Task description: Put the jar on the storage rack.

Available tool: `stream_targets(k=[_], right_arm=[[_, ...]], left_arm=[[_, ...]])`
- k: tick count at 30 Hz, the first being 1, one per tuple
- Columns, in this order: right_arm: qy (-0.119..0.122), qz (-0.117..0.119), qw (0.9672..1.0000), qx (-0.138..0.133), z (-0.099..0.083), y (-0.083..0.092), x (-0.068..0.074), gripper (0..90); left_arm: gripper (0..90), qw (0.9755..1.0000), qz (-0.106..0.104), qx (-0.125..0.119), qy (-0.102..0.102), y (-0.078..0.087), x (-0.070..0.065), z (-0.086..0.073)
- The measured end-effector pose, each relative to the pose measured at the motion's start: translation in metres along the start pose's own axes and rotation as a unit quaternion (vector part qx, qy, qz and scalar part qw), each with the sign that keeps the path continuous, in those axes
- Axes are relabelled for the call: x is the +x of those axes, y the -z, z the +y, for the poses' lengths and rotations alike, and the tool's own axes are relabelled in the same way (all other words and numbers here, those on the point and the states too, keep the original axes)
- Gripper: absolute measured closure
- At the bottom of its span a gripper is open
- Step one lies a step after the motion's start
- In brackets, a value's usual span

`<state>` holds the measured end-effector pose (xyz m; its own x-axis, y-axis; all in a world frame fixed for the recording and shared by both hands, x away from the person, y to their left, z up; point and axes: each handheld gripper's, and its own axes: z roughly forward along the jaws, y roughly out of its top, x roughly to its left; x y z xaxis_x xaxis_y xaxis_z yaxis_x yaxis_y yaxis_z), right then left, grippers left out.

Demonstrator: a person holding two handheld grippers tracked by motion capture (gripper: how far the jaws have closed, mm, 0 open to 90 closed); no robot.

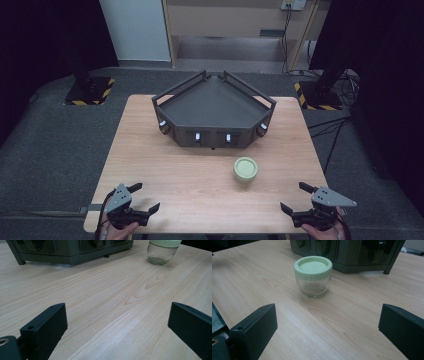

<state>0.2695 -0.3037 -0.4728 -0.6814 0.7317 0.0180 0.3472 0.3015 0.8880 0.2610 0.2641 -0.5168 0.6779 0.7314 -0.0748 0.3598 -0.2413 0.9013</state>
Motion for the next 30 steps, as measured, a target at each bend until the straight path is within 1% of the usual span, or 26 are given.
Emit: stream_targets(k=[7,11,15,24,27,30], right_arm=[[0.006,0.012,0.9999,0.009,0.009,-0.007,-0.001,1.8],[0.009,0.021,0.9995,0.02,0.014,-0.014,-0.003,1.8],[0.011,0.029,0.9992,0.025,0.021,-0.02,-0.004,1.7],[0.024,0.045,0.998,0.036,0.033,-0.037,0.0,1.8],[0.024,0.052,0.9976,0.038,0.037,-0.043,0.002,1.8],[0.028,0.053,0.9973,0.042,0.04,-0.049,0.002,1.8]], left_arm=[[1.0,1.0,-0.001,0.001,0.002,-0.001,0.0,0.0],[1.0,1.0,-0.002,0.002,0.003,-0.001,0.0,0.0],[1.0,1.0,-0.002,0.003,0.002,-0.001,0.0,0.0],[1.0,1.0,-0.003,0.006,0.0,-0.001,-0.001,0.0],[1.0,1.0,-0.003,0.007,-0.001,-0.001,-0.001,0.0],[1.0,1.0,-0.003,0.007,-0.001,-0.001,-0.001,0.0]])
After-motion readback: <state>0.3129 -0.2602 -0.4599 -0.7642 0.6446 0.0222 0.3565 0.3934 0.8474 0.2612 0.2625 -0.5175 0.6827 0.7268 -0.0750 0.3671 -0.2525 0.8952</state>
